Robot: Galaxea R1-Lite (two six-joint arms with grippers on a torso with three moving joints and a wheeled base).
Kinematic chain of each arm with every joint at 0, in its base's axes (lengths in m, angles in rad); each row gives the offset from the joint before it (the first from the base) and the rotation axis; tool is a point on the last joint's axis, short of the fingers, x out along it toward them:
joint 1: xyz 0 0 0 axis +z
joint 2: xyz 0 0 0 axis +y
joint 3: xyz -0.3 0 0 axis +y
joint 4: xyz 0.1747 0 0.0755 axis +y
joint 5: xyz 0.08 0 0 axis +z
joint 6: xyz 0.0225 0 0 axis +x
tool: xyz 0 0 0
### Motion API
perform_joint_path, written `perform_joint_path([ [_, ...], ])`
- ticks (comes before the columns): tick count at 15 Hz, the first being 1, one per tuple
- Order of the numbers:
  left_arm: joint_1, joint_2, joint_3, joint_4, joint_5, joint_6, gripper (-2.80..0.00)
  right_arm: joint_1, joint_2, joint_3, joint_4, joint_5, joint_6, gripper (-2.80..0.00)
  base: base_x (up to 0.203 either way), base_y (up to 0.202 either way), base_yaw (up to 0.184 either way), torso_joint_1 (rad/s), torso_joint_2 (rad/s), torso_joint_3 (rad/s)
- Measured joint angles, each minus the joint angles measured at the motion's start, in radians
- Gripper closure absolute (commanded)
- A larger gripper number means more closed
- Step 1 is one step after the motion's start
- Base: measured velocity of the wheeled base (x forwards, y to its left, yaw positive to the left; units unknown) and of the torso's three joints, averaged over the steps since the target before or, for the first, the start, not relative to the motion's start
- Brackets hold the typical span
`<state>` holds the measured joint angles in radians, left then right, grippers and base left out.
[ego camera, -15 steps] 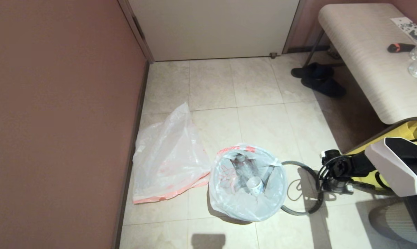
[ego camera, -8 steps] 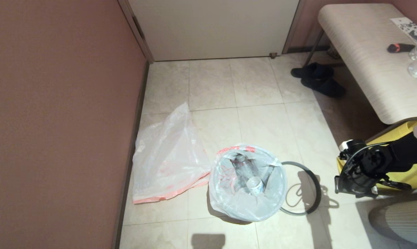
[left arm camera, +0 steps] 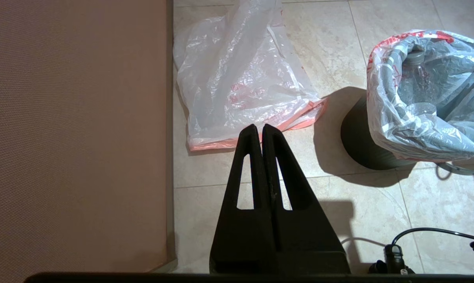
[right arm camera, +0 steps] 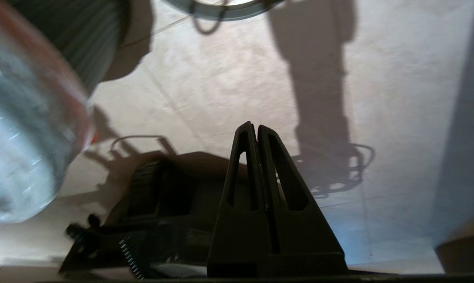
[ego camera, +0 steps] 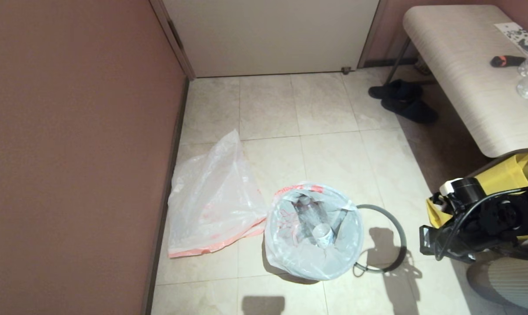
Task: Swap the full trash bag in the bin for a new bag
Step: Place the trash bag on the floor
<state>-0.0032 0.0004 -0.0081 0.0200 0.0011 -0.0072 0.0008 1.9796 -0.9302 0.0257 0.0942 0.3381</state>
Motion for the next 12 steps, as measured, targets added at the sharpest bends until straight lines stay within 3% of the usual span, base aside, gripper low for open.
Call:
perform_joint_path([
  [4,0.0,0.0,-0.001,0.0,0.0,0.0,0.0,0.042,-0.012,0.009,-0.059,0.171,0.0,0.0,0.0,0.0,0.0,0.0,0.0,0.0],
  [9,0.0,0.0,-0.001,0.0,0.0,0.0,0.0,0.122,0.058,0.006,-0.138,0.212,-0.035,0.0,0.0,0.0,0.0,0.0,0.0,0.0],
  [12,0.0,0.0,0.0,0.0,0.0,0.0,0.0,0.14,0.07,0.004,-0.169,0.297,-0.028,0.0,0.0,0.0,0.0,0.0,0.0,0.0],
])
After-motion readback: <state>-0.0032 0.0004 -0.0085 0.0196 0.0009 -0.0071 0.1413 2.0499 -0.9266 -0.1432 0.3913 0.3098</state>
